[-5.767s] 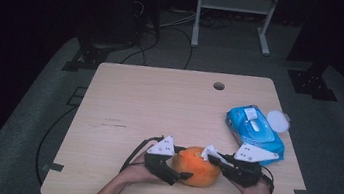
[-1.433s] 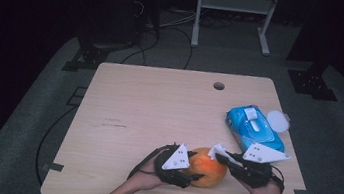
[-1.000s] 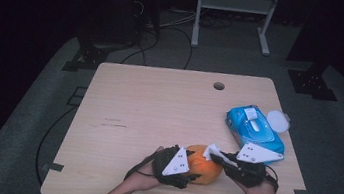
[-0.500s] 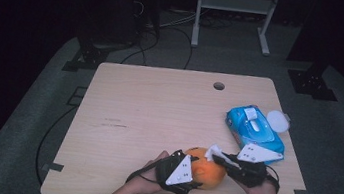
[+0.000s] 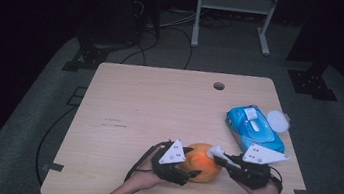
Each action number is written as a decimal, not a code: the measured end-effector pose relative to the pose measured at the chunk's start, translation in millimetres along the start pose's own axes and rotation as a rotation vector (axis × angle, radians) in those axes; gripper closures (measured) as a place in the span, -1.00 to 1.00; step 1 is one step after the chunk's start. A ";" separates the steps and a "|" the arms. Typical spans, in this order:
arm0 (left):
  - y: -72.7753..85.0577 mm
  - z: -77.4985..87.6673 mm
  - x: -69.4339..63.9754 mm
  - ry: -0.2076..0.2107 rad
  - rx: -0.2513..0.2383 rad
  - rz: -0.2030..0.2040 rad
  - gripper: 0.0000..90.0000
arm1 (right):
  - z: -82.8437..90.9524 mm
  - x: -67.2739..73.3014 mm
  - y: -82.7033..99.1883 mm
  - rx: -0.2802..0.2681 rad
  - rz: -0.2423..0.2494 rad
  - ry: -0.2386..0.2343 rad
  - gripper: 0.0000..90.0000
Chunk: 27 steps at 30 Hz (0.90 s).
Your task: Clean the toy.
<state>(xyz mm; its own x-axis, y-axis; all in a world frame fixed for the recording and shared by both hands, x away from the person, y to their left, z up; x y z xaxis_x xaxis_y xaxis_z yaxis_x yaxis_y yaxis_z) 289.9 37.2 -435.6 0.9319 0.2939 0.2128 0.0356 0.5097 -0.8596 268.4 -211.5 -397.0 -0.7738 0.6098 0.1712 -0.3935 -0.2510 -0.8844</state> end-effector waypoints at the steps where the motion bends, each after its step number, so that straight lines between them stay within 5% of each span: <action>1: 0.7 0.6 1.5 0.003 -0.003 0.014 -0.36 | -1.7 3.9 -0.7 0.003 0.011 -0.007 0.78; 5: 3.7 3.7 7.4 0.003 -0.013 0.064 -0.36 | -2.7 2.3 -1.3 0.012 0.016 -0.001 0.78; 8: 5.9 5.5 13.7 -0.002 -0.027 0.120 -0.38 | -0.3 -17.3 7.0 0.034 -0.024 0.076 0.78; 13: 4.2 1.6 11.6 -0.010 -0.026 0.133 -0.42 | -3.8 -9.1 7.7 0.033 -0.028 0.024 0.78; 18: 1.7 -3.2 -0.5 -0.006 0.000 0.063 -0.48 | -13.8 15.6 -1.0 0.030 0.035 -0.053 0.78; 21: 2.0 -8.1 -8.3 -0.025 0.031 -0.026 -0.61 | -12.1 10.3 -0.4 0.017 0.025 -0.026 0.78; 24: 0.0 -9.9 -9.2 -0.047 0.036 -0.033 -0.49 | -9.0 7.3 -0.4 0.012 0.014 -0.010 0.78; 27: -1.1 -11.7 -13.4 -0.060 0.037 -0.071 -0.38 | -13.6 17.1 -2.4 0.002 0.012 -0.069 0.78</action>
<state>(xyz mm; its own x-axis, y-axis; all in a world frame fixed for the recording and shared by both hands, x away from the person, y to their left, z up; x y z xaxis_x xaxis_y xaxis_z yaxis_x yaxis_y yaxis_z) 281.6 23.2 -442.9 0.9043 0.3032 0.3006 0.0861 0.5601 -0.8240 262.9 -190.3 -397.9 -0.8106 0.5538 0.1903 -0.3850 -0.2592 -0.8858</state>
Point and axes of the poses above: each handheld gripper's, and its own axes: z roughly backward along the jaws, y roughly out of its underside, x roughly to its left, the point moved 1 cm from there along -z, roughly forward along the jaws, and after that the axes turned 9 degrees about -z, right-handed, at the moved point
